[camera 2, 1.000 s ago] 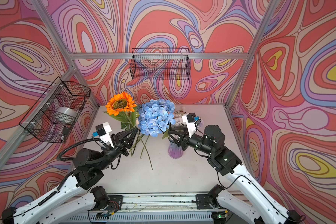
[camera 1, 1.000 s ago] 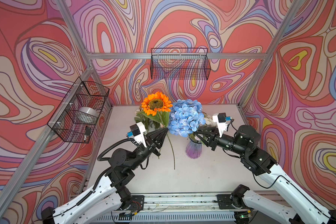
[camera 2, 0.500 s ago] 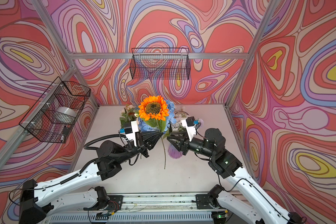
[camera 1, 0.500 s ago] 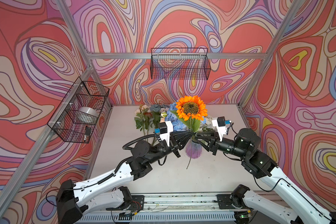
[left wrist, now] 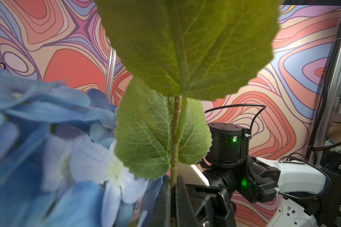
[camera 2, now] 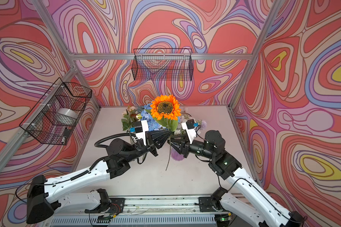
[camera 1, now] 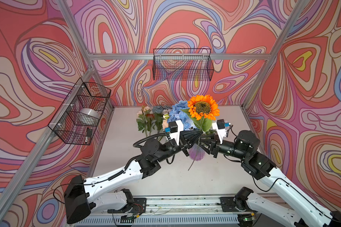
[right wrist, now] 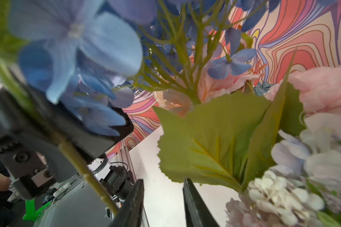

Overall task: Arrange the flowers into the vase
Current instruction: 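Close the right gripper on the sunflower stem below the left gripper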

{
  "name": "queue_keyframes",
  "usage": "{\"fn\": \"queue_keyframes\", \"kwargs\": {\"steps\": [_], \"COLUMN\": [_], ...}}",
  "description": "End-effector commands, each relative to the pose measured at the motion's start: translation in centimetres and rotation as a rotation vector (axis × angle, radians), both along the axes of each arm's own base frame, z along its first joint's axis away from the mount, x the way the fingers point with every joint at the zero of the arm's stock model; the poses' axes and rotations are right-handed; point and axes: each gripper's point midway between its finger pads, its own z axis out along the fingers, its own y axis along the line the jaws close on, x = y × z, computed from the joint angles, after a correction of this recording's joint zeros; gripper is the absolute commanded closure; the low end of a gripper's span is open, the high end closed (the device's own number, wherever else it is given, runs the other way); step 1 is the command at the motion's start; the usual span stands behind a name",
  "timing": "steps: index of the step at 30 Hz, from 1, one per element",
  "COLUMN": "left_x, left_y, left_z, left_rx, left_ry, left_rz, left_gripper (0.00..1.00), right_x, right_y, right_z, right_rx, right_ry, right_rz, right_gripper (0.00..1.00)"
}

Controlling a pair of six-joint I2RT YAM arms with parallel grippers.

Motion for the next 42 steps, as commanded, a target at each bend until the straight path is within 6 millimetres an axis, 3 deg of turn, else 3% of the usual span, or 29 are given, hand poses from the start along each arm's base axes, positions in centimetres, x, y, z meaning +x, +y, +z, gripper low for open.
{"fn": "queue_keyframes", "kwargs": {"steps": [1, 8, 13, 21, 29, 32, 37, 38, 39, 42], "left_x": [-0.3, 0.1, 0.3, 0.8, 0.6, 0.6, 0.4, 0.4, 0.4, 0.1], "left_y": [0.1, 0.2, 0.3, -0.5, -1.0, -1.2, -0.9, -0.8, -0.7, -0.3], "left_z": [2.0, 1.5, 1.2, 0.9, 0.9, 0.7, 0.8, 0.9, 1.0, 1.1], "left_rx": [-0.051, -0.019, 0.0, -0.003, -0.023, -0.022, -0.026, -0.03, -0.033, -0.045], "left_ry": [-0.061, -0.071, -0.08, -0.081, -0.06, -0.044, -0.039, -0.038, -0.036, -0.021], "left_rz": [-0.002, 0.037, 0.06, 0.062, 0.021, 0.009, 0.011, 0.011, 0.011, 0.007], "left_gripper": [1.0, 1.0, 1.0, 1.0, 1.0, 1.0, 1.0, 1.0, 0.95, 0.47], "right_x": [-0.8, -0.5, -1.2, -1.5, -0.8, -0.5, -0.6, -0.7, -0.8, -1.1], "right_y": [0.4, -2.1, -3.6, -1.8, -1.1, -0.8, -0.7, -0.8, -1.0, -1.6], "right_z": [0.7, -0.2, 0.5, 1.2, 2.5, 2.7, 2.5, 2.5, 2.5, 2.7], "right_rx": [0.028, -0.087, -0.133, -0.086, -0.04, -0.042, -0.061, -0.058, -0.055, -0.046], "right_ry": [-0.028, -0.032, -0.071, -0.042, -0.12, -0.144, -0.139, -0.14, -0.143, -0.158], "right_rz": [0.044, -0.089, -0.134, -0.036, -0.026, -0.024, -0.011, -0.014, -0.02, -0.045], "right_gripper": [0.67, 0.64, 0.63, 0.62, 0.64, 0.71, 1.0, 1.0, 1.0, 1.0]}}
